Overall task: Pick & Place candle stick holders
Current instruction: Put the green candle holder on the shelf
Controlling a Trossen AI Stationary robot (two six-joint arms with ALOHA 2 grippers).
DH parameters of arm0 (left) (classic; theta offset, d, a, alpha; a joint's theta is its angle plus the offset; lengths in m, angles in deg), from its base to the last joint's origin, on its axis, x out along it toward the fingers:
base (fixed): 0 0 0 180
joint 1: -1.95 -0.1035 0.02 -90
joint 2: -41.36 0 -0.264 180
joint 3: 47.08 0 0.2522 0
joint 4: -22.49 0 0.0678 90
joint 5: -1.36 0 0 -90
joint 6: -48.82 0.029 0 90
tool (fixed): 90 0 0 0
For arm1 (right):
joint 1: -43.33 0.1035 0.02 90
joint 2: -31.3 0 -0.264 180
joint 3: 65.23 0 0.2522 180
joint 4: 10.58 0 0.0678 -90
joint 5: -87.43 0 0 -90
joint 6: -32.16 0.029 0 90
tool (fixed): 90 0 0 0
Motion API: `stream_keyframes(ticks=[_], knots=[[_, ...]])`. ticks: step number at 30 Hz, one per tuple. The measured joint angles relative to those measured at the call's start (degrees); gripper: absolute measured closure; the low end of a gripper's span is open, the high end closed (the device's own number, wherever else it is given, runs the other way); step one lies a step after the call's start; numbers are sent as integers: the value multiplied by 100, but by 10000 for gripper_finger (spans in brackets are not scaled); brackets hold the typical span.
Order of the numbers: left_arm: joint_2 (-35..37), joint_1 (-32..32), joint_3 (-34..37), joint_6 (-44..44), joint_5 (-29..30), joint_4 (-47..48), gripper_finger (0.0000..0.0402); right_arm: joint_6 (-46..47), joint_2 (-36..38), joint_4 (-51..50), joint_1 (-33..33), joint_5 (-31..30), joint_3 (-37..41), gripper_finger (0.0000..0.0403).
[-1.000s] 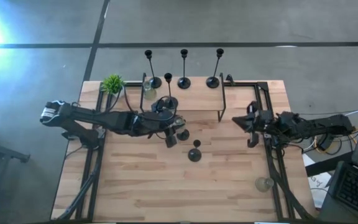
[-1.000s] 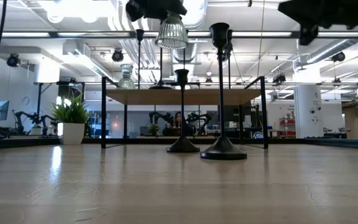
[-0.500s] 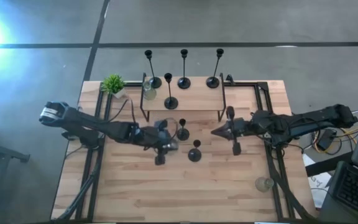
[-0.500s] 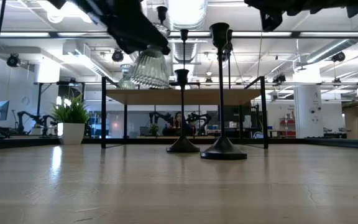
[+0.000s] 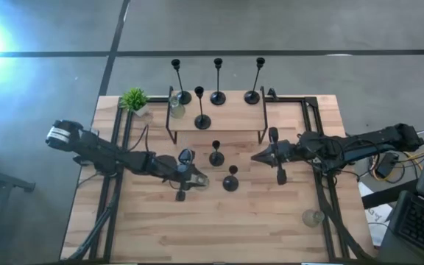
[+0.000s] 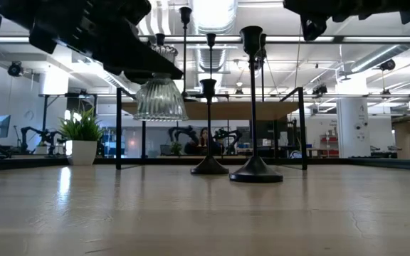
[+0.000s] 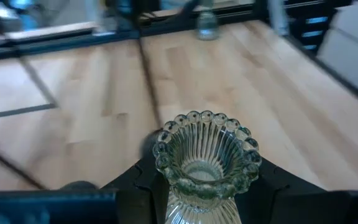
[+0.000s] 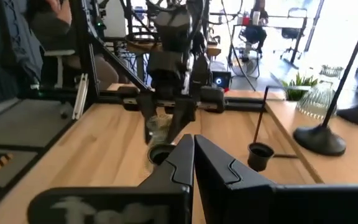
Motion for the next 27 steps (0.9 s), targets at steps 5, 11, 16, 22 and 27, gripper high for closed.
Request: stream_keyframes(ticks=[5, 11, 16, 22, 27], knots=[[-17, -149, -278, -687, -1129, -20, 265, -812, -174, 45, 37, 393, -53, 394], [-17, -335, -795, -1344, -1369, 310, 265, -1557, -719, -165, 296, 431, -640, 394], [-54, -544, -1301, -1698, -1234, 981, 265, -1880, -1443, -1275, 474, 434, -1746, 394], [-309, -631, -1663, -2043, -1324, 1516, 265, -2203, -2445, -2846, 603, 436, -3136, 394], [-399, -621, -1818, -1833, -1352, 1492, 265, -2294, -3138, -3485, 612, 432, -3882, 386]])
